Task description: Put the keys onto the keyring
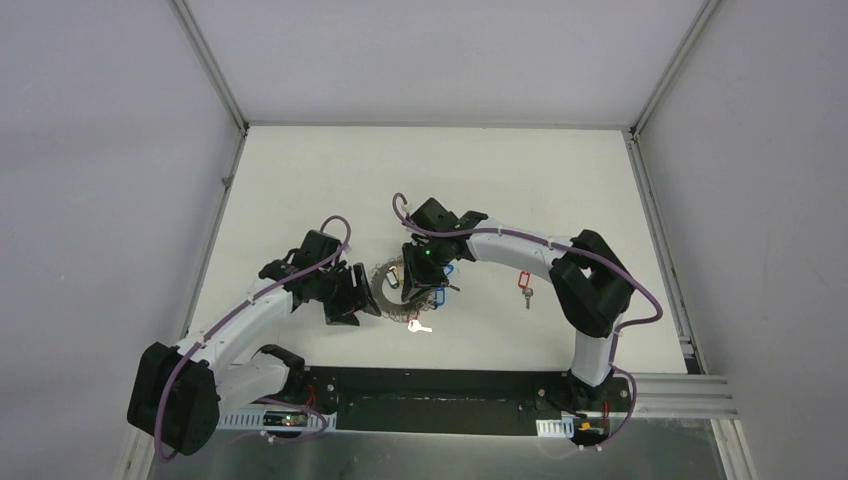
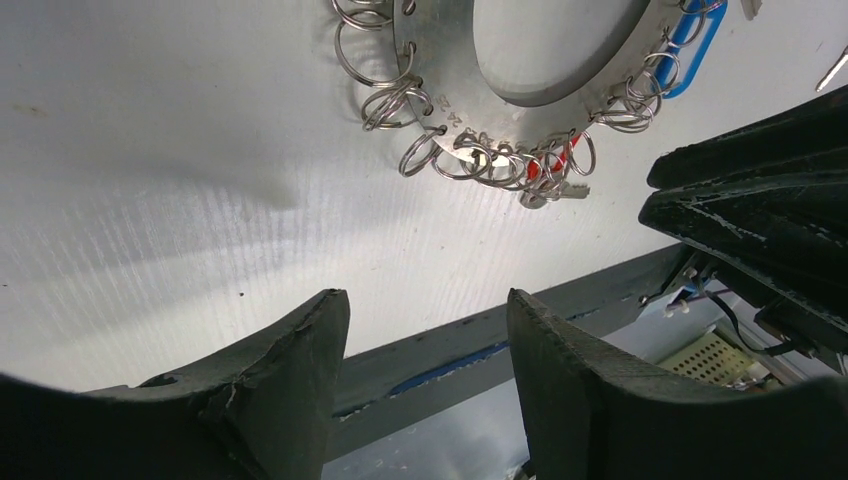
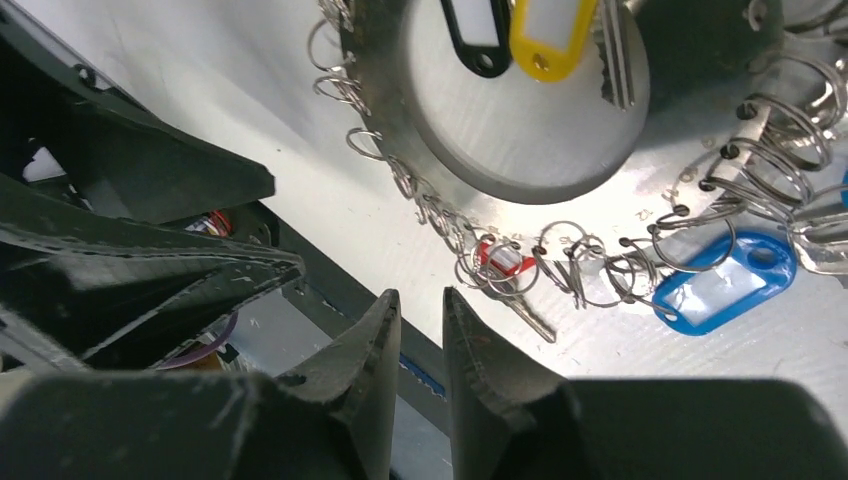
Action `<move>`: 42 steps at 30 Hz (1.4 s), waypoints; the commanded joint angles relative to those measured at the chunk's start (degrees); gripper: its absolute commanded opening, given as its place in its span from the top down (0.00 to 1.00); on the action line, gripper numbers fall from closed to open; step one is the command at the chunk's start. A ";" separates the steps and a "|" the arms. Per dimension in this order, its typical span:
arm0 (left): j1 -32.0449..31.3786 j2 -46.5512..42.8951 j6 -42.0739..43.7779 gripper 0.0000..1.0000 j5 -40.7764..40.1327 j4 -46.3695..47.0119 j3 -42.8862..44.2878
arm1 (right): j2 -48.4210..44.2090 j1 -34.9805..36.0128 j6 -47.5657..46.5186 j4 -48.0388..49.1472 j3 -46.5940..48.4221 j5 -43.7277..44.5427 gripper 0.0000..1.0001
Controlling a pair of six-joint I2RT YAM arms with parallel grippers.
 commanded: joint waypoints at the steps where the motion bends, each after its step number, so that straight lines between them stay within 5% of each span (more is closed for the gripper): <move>1: 0.64 -1.69 -1.16 0.41 -3.37 0.13 2.05 | -1.87 0.17 -1.18 -2.64 -0.50 1.50 0.76; 15: 0.64 10.18 6.60 0.46 -6.74 -2.73 11.91 | -2.67 -0.36 -3.66 -4.75 -0.70 1.85 0.75; 24: 0.61 11.20 5.35 0.46 -3.91 -1.48 10.41 | 1.75 0.29 -1.75 -2.56 -0.23 -3.59 0.61; 32: 0.64 8.88 3.98 0.45 -4.03 -1.40 8.02 | 5.97 1.42 0.22 -2.52 1.77 -3.81 0.74; 42: 0.64 8.38 3.87 0.45 -3.83 -1.39 7.78 | 7.91 2.00 -1.33 -5.09 4.27 -0.19 0.76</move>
